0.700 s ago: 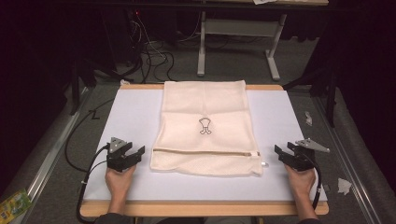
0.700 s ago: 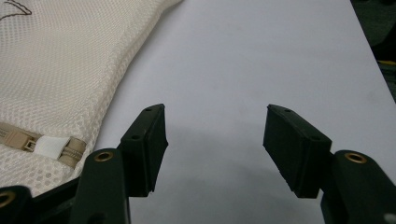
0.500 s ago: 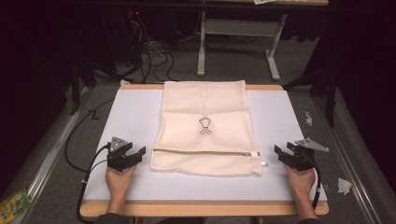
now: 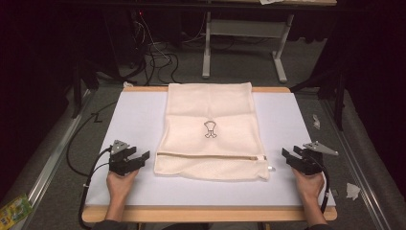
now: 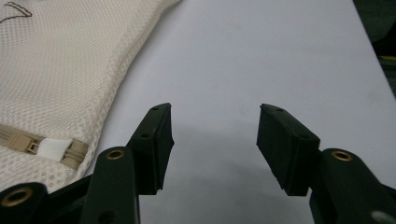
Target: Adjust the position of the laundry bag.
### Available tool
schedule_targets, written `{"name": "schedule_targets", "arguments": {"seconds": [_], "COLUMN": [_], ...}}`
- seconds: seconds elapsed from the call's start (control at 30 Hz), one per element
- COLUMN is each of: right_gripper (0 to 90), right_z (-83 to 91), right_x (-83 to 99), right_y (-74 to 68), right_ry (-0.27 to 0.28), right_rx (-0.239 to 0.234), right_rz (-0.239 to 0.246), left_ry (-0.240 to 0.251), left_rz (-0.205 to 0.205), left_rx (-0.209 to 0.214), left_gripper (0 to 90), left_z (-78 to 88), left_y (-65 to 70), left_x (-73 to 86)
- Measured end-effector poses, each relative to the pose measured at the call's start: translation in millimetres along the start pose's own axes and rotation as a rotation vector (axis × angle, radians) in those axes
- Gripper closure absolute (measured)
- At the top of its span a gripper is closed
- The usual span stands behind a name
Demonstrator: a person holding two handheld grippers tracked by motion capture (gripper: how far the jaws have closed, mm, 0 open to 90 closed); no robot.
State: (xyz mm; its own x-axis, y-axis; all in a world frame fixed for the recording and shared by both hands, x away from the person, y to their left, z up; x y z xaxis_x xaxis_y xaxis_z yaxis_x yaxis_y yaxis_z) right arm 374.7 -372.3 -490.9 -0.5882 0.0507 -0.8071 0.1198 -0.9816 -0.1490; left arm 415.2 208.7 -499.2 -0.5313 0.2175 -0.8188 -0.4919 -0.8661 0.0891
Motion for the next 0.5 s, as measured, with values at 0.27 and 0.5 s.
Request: {"name": "schedule_targets", "arguments": {"seconds": [0.27,0.5], "right_gripper": [52.0,52.0], "right_z": [0.3,-2.0], "right_x": [-6.6,-11.4], "right_y": [-8.1,-16.1], "right_ry": [-0.026,-0.048], "right_rx": [-0.043,-0.07], "right_rz": [-0.001,-0.003], "left_ry": [-0.005,-0.018], "left_rz": [0.017,0.013], "left_rx": [0.013,0.031], "left_gripper": [32.7,32.9], "left_z": [-2.0,-4.5], "left_y": [7.1,14.4], "left_x": [-11.2,-19.9]}}
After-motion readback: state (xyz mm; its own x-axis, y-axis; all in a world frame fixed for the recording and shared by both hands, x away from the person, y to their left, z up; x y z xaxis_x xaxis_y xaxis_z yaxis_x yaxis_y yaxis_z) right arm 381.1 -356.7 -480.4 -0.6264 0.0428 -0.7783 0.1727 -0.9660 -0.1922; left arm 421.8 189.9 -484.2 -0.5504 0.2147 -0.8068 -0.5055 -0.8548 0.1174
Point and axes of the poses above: each handheld gripper's, and its own axes: z roughly backward along the jaws, x roughly out of its underside, y roughly to its right, the point moved 3 cm from there along -z, roughly forward along the jaws, and after that the axes turned 5 degrees about -z, right-handed, at the moved point
